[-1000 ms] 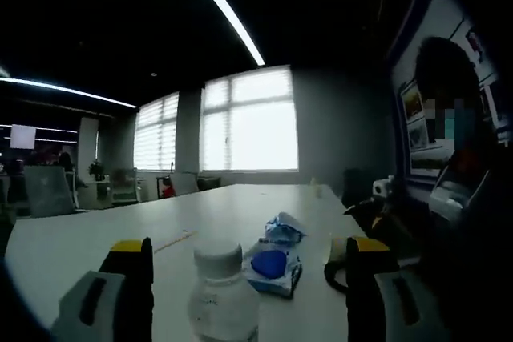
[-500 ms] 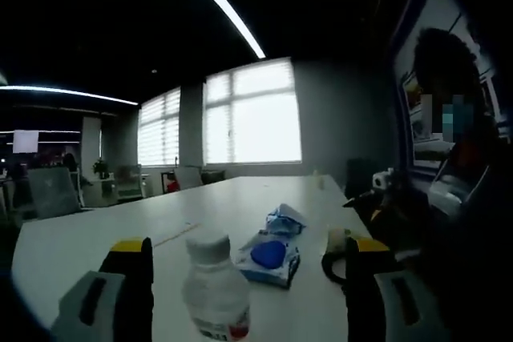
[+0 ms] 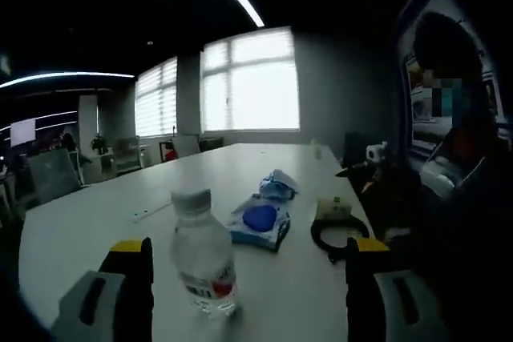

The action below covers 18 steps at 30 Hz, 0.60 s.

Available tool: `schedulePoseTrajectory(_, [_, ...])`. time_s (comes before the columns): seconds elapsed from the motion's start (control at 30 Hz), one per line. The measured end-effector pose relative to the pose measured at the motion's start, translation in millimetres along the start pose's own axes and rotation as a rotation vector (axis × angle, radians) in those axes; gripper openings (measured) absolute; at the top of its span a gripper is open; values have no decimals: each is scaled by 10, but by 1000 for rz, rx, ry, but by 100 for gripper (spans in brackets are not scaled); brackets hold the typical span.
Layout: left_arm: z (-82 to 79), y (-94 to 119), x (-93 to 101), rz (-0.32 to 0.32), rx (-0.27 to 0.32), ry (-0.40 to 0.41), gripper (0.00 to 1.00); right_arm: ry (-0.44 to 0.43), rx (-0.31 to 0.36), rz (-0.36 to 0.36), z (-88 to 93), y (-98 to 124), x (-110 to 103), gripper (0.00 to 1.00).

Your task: Arrange the tabletop items into an orderly group along one side of the table until the central work area is clear of visible clutter.

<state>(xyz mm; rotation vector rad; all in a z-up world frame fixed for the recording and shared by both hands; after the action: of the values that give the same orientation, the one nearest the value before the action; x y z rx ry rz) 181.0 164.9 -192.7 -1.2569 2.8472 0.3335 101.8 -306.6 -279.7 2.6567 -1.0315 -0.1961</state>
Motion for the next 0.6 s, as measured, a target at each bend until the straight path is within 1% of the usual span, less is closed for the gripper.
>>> schedulePoseTrajectory(0.03, [8, 27, 41, 6, -6, 44, 100, 1, 1, -2, -1, 2, 4, 99])
schedulePoseTrajectory(0.1, [-4, 81, 86, -2, 14, 59, 100, 2, 1, -5, -2, 12, 11, 99])
schedulePoseTrajectory(0.2, [44, 157, 205, -14, 3, 21, 100, 0, -1, -1, 7, 35, 38, 99])
schedulePoseTrajectory(0.23, [79, 178, 233, -7, -17, -1, 100, 0, -1, 2, 7, 47, 49, 99])
schedulePoseTrajectory(0.3, [133, 200, 374, 9, -42, -22, 100, 2, -1, 8, 5, 62, 62, 99])
schedulePoseTrajectory(0.33, [159, 214, 421, 12, -53, -53, 100, 3, 0, 10, 2, 65, 62, 99])
schedulePoseTrajectory(0.37, [160, 221, 441, 14, -49, -67, 100, 2, 1, 12, -1, 67, 63, 99])
schedulePoseTrajectory(0.47, [154, 249, 485, 23, -44, -49, 100, 2, 5, 13, -9, 77, 77, 99])
schedulePoseTrajectory(0.6, [182, 292, 500, 24, -52, -68, 100, 2, 3, 7, -2, 61, 64, 100])
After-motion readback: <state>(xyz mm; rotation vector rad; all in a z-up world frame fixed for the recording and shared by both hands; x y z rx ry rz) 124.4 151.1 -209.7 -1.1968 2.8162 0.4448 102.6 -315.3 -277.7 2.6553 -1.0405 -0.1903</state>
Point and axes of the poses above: the point that each gripper's makers call its tool centre point, and the gripper's own axes: y roughly backward along the fingers, x roughly to its right, z roughly out of its underside, the point moved 3 cm from there along y, roughly backward along the fingers, and after that the axes turned 15 degrees about -z, right-handed, at the moved point
